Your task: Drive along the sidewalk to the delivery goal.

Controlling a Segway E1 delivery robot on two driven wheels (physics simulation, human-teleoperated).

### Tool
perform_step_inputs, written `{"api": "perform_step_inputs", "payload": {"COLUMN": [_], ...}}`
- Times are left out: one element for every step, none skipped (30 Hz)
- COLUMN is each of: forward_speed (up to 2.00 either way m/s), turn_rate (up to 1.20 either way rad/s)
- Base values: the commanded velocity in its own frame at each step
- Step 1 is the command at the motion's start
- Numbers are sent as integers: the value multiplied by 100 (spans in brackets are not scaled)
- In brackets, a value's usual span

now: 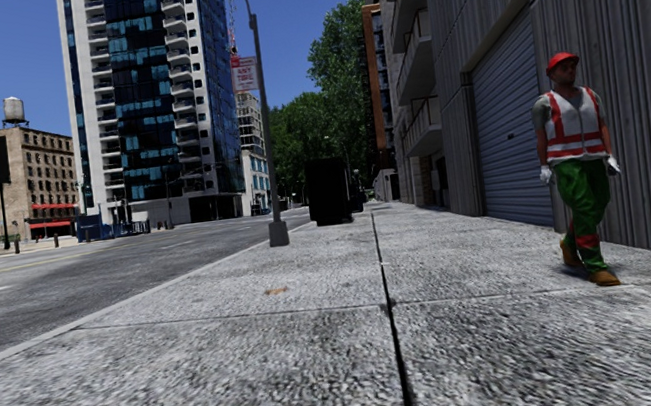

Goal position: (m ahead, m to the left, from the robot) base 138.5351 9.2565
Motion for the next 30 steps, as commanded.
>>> {"api": "perform_step_inputs", "payload": {"forward_speed": [200, 200, 200, 200, 200, 200, 200, 200, 200, 200, 200, 200, 200, 200, 200, 200, 200, 200, 200, 200, 200, 200, 200, 200, 200, 200, 200, 200, 200, 200], "turn_rate": [0, 0, 0, 0, 0, 0, 0, 0, 0, 0, 0, -14, -25, -28, -28, -28, -29, -29, -29, -29, -29, -29, -29, -29, -29, -29, -29, -29, -29, -29]}}
